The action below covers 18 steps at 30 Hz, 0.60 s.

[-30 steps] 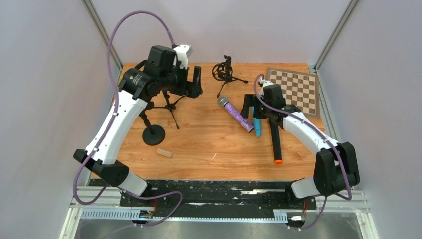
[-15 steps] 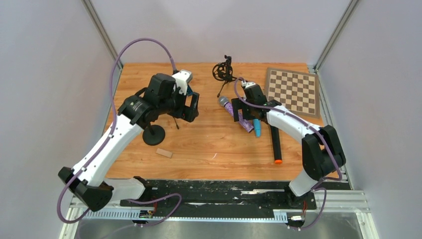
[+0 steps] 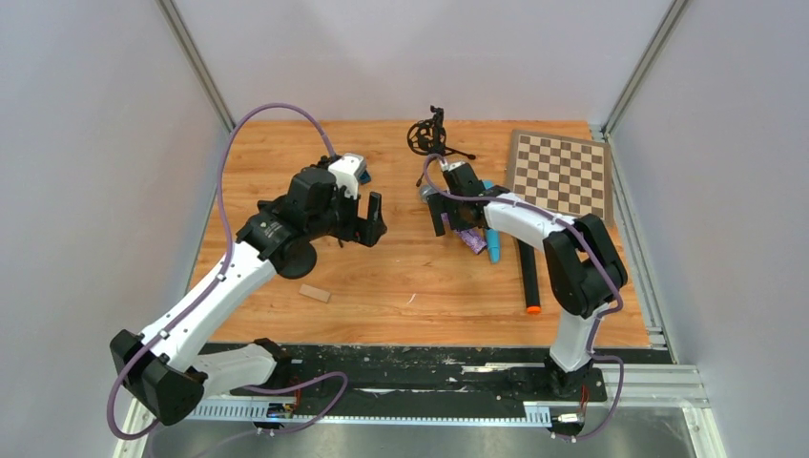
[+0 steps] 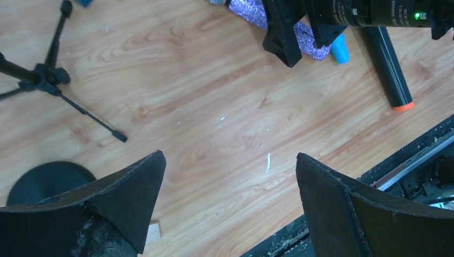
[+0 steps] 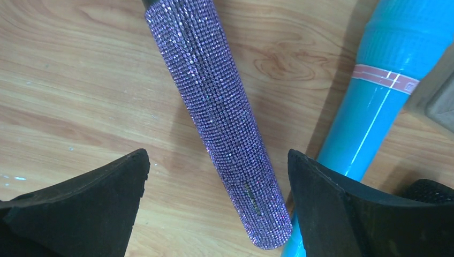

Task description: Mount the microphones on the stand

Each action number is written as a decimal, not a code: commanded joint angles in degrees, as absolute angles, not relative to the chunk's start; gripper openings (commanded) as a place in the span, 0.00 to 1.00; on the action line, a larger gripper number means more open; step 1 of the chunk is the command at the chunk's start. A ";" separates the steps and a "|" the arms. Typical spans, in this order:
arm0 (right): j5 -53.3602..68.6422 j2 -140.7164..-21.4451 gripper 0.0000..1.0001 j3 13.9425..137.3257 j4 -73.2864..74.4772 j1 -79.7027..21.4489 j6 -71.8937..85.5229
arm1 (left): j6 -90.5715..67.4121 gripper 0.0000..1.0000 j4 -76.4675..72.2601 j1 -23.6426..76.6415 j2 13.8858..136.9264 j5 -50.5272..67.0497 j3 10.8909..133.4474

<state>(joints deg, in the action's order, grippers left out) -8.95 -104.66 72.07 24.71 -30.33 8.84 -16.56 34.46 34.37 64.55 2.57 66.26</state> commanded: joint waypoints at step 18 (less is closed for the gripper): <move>-1.60 -105.78 1.00 69.31 23.63 -30.57 12.28 | -11.57 1.00 36.05 34.22 79.12 0.88 84.60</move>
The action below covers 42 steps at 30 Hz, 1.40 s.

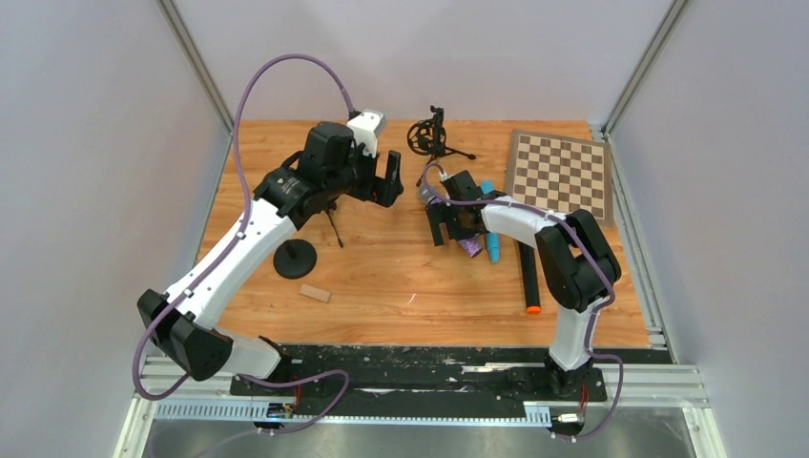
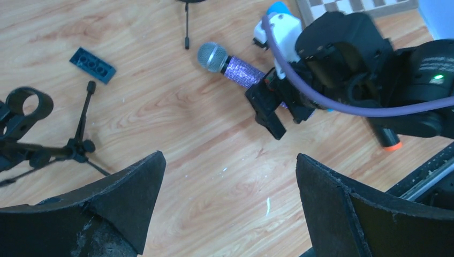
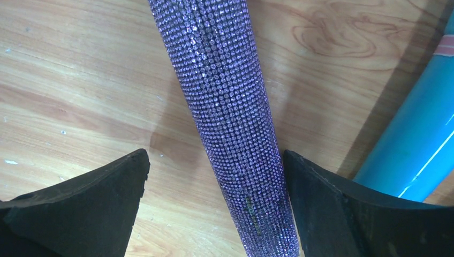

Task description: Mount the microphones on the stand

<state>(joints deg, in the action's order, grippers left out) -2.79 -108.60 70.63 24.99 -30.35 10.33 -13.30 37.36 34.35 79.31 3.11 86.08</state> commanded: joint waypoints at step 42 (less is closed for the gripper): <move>-4.35 -88.32 1.00 67.53 22.73 -24.63 17.79 | -9.98 1.00 28.35 34.40 70.69 -3.92 71.13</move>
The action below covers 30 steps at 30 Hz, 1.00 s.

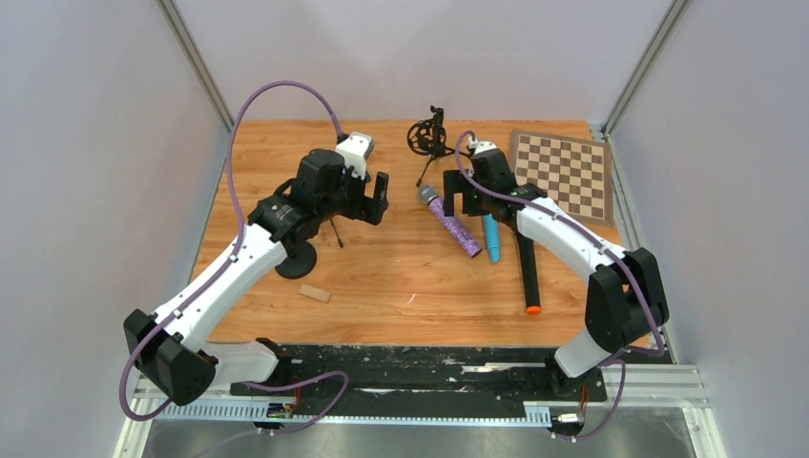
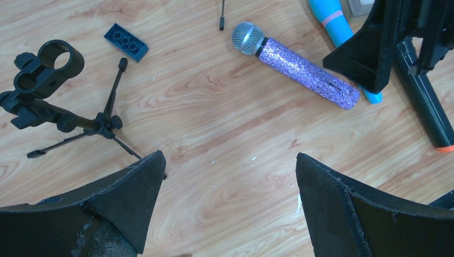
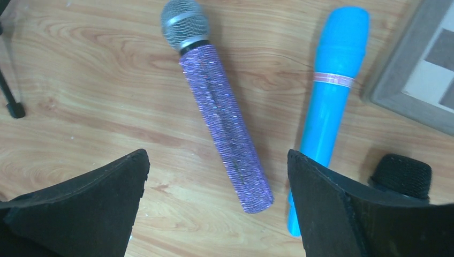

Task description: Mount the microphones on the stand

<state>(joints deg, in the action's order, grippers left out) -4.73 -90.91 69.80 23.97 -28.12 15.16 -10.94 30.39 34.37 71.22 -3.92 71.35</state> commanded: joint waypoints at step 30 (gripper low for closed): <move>-17.31 -90.86 0.93 55.04 28.95 -9.35 23.46 | -10.54 1.00 29.25 34.63 72.20 -0.36 72.09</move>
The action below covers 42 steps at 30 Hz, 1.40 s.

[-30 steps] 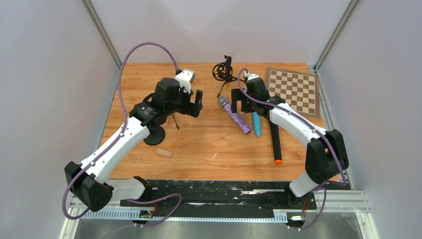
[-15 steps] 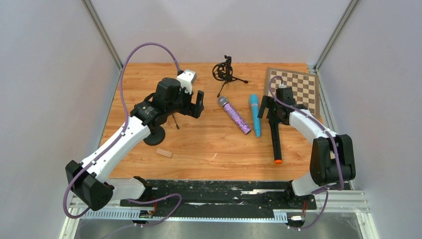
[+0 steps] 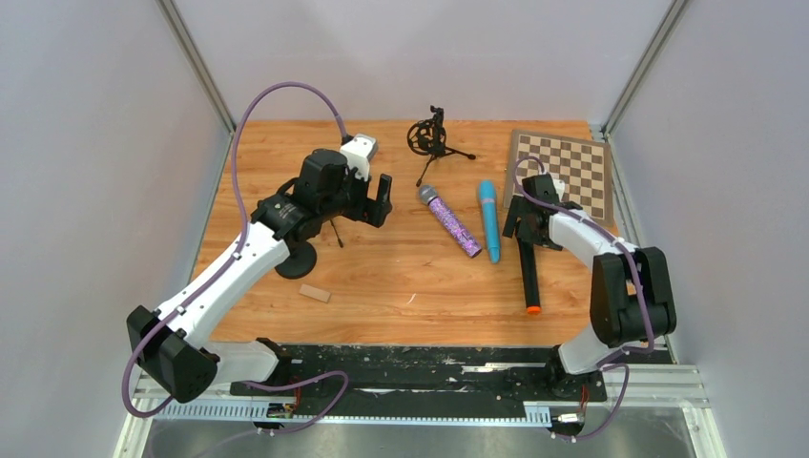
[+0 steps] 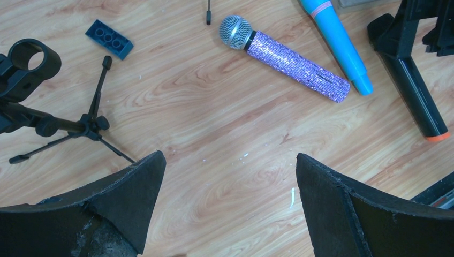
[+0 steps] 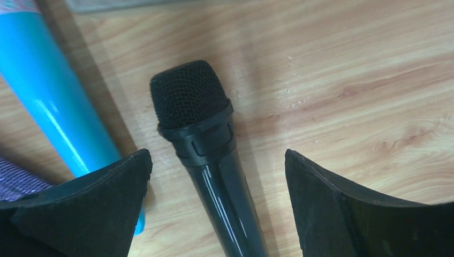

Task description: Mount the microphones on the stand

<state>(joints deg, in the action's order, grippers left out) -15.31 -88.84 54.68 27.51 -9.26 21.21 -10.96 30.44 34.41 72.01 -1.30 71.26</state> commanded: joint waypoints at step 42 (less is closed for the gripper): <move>-12.21 -91.29 0.89 54.69 26.83 -8.59 24.11 | -9.51 1.00 30.24 34.85 72.15 2.19 72.72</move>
<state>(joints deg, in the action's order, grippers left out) -10.63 -94.15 56.49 27.31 -8.23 23.00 -10.11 30.94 34.52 72.25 1.67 71.26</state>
